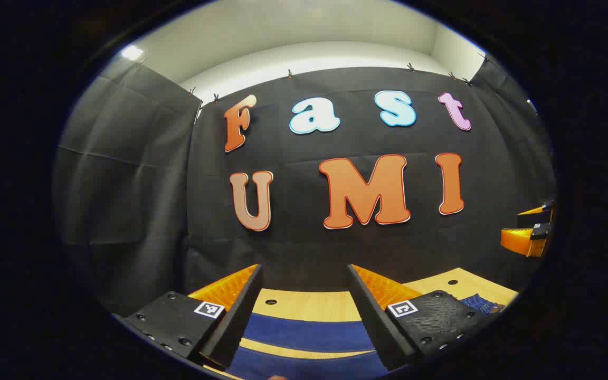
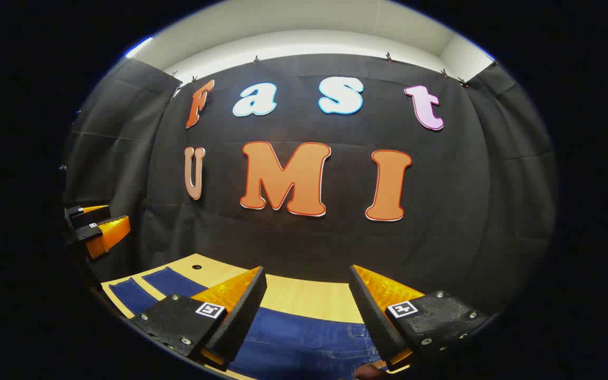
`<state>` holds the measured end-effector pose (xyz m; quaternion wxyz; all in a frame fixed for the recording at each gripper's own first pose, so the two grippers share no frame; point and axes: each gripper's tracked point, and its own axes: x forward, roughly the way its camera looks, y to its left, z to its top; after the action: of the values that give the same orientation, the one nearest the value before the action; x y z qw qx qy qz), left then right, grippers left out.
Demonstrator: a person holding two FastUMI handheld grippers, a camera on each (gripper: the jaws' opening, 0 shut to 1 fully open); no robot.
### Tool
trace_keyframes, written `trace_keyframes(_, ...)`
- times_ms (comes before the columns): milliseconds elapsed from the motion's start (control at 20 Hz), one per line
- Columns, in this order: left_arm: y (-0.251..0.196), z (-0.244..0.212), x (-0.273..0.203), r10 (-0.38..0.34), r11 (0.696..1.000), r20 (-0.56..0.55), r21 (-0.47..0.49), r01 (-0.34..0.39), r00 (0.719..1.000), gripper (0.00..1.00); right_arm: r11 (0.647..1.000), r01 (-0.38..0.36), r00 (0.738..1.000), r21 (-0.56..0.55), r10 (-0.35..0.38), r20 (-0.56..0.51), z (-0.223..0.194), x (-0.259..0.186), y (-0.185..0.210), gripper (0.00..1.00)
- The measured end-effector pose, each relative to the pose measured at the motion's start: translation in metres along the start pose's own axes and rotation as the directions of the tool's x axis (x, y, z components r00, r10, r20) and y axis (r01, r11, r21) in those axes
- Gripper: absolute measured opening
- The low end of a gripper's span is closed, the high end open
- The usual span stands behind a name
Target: Grasp the waist and the cuffs of the jeans and fold them to make the two legs overlap; first hold the waist and fold one-third of the jeans toward the cuffs, then hold the cuffs and fold the remaining one-third in the same direction to finish folding.
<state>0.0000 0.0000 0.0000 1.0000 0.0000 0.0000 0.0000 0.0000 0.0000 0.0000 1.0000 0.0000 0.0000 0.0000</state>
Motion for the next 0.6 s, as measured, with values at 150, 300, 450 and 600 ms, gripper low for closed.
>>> trace_keyframes(150,0.000,-0.007,0.014,0.016,1.000,-0.002,0.010,-0.016,1.000,0.99,1.000,0.006,1.000,-0.009,-0.007,-0.019,-0.014,0.011,-0.013,0.96)
trace_keyframes(300,0.002,-0.003,0.018,0.023,0.999,0.014,0.028,-0.023,1.000,0.96,1.000,0.014,0.999,-0.005,-0.014,-0.034,-0.022,0.014,-0.021,0.96)
trace_keyframes(450,0.005,-0.005,0.023,0.030,0.999,0.005,0.036,-0.030,1.000,0.99,0.999,0.038,0.999,-0.014,-0.039,-0.037,-0.030,0.014,-0.030,0.96)
trace_keyframes(600,0.012,-0.021,0.031,0.041,0.996,-0.049,0.078,-0.037,0.998,0.97,0.999,0.049,0.997,0.000,-0.049,-0.054,-0.037,0.013,-0.030,0.96)
